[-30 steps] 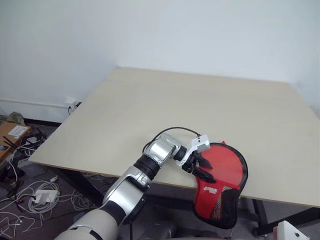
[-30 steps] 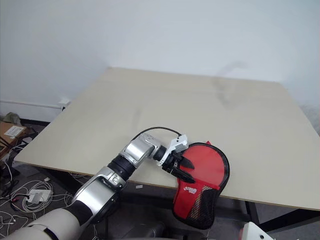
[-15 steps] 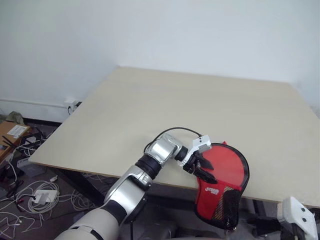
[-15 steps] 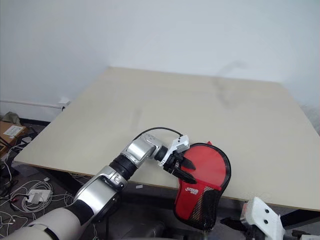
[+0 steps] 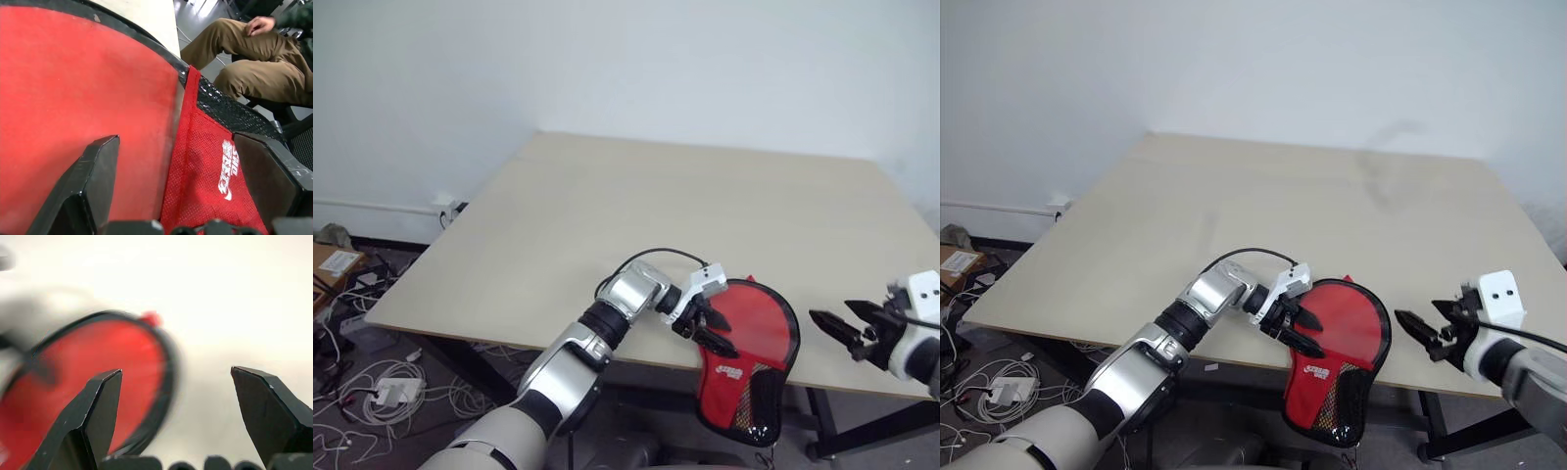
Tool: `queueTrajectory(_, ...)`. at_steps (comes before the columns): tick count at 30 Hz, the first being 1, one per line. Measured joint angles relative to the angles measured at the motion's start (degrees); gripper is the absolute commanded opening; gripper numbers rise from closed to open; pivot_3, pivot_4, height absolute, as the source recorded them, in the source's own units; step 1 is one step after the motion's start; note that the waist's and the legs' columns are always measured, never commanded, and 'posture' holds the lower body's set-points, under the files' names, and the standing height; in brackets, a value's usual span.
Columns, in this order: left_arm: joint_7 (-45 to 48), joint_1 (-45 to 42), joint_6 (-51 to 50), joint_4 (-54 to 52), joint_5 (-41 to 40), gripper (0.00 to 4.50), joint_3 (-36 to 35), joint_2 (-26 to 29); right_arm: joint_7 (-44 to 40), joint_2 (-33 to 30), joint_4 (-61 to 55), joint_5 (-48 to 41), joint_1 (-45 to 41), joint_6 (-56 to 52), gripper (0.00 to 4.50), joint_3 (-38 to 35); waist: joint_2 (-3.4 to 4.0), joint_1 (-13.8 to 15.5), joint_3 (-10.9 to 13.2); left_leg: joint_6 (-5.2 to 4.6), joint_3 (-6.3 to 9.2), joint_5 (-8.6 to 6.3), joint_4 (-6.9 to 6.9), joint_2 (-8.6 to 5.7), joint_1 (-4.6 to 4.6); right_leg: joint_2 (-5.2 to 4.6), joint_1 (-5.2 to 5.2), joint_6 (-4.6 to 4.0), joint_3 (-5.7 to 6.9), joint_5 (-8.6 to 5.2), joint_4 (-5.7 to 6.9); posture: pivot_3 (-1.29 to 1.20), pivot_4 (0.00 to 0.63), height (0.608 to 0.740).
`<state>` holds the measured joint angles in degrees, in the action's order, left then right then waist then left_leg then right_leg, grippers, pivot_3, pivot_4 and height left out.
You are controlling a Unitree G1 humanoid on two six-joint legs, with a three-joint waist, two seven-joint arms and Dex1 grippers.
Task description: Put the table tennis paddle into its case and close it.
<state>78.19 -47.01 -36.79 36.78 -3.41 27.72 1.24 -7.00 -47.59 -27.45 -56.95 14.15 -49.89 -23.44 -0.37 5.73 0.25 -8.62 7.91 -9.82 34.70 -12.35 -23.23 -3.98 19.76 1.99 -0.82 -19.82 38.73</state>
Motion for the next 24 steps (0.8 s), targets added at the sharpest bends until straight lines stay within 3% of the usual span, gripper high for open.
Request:
queueTrajectory(9,-0.3,-0.5,0.2,2.4,-2.4,3.9,-3.5,1.2,4.2,10.9,9.4,6.8,-10.9,-4.5,3.86,8.6,0.29,-0.4,-0.2,0.06,0.19,0.04,-0.01,0.01,-0.21,0.3,0.56,-0.16,-0.25,0.14,0.33,0.0,0.0,0.74)
queueTrajectory(21,4.2,-3.7,1.0,2.5,-5.6,3.9,-7.7,6.1,2.1,16.0,12.3,11.3,-13.9,-6.9,3.86,10.5,0.38,-1.4,-0.1,0.44,0.26,0.28,0.04,-0.03,-0.27,0.47,0.7,-0.2,-0.44,0.17,0.4,0.0,0.0,0.74)
queueTrajectory(24,4.3,-4.8,0.9,3.0,-6.5,3.9,-8.9,6.2,1.3,16.7,12.3,12.3,-14.2,-7.1,3.28,10.6,0.37,-1.8,-0.1,0.45,0.27,0.28,0.06,-0.02,-0.27,0.5,0.7,-0.2,-0.45,0.18,0.41,0.0,0.0,0.74)
